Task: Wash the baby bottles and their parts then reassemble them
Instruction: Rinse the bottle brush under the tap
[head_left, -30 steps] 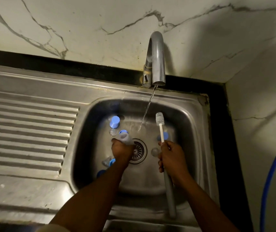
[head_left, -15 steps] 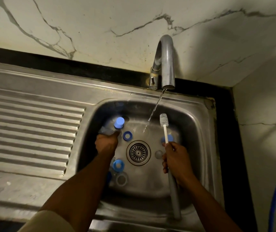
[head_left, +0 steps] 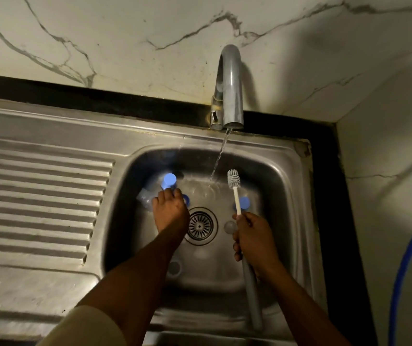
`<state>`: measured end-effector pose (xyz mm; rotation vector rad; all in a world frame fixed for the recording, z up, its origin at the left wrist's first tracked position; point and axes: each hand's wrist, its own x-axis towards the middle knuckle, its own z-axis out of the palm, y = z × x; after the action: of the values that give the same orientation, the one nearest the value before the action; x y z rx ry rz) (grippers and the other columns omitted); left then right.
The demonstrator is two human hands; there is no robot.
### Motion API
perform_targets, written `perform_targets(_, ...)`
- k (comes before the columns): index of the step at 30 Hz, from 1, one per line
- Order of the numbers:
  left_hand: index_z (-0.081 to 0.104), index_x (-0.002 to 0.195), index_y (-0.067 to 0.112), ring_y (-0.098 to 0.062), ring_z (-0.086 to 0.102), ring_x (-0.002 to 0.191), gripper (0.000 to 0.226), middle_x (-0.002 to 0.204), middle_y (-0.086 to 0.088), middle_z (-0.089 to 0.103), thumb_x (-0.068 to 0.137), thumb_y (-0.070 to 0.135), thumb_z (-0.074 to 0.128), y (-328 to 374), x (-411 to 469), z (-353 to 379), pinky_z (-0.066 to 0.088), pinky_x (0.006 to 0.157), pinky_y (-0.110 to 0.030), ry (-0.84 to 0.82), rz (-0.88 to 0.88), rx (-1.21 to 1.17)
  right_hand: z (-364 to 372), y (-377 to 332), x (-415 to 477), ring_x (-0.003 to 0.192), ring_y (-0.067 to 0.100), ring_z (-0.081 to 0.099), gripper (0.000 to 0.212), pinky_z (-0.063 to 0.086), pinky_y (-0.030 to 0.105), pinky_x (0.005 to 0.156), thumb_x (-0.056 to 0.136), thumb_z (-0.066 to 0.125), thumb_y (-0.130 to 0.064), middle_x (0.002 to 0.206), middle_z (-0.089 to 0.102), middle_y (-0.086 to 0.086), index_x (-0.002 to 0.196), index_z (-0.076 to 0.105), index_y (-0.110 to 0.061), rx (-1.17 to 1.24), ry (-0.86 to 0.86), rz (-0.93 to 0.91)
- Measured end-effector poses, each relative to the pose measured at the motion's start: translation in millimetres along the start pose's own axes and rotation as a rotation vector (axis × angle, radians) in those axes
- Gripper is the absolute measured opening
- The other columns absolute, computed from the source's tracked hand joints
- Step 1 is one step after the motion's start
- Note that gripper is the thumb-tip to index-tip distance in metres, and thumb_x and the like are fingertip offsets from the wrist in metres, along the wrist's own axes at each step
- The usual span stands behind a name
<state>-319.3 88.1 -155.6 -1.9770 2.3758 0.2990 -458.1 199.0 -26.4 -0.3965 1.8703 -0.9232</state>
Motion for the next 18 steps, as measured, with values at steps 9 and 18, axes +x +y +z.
perform_targets(9,0.065,0.121,0.021,-0.032,0.038,0.129,0.033,0.135,-0.009,0.053,0.096,0.033,0.049,-10.5,41.0,-13.2,0.03,0.106,-0.044,-0.199,-0.214,0.226,-3.8,2.3,3.3,0.045,0.009,0.047,0.018,0.044,0.025,0.042,0.105,0.044,-0.02,0.069,0.053,0.007,0.105,0.062,-0.02,0.002,-0.005,0.024)
perform_targets(18,0.067,0.119,0.016,-0.034,0.037,0.13,0.029,0.135,-0.011,0.054,0.092,0.026,0.059,-13.6,42.2,-34.2,0.028,0.109,-0.047,-0.116,-0.341,0.06,-5.3,-1.2,1.8,0.044,0.008,0.047,0.019,0.042,0.023,0.042,0.105,0.044,-0.02,0.066,0.053,0.005,0.105,0.063,-0.018,-0.011,-0.047,0.062)
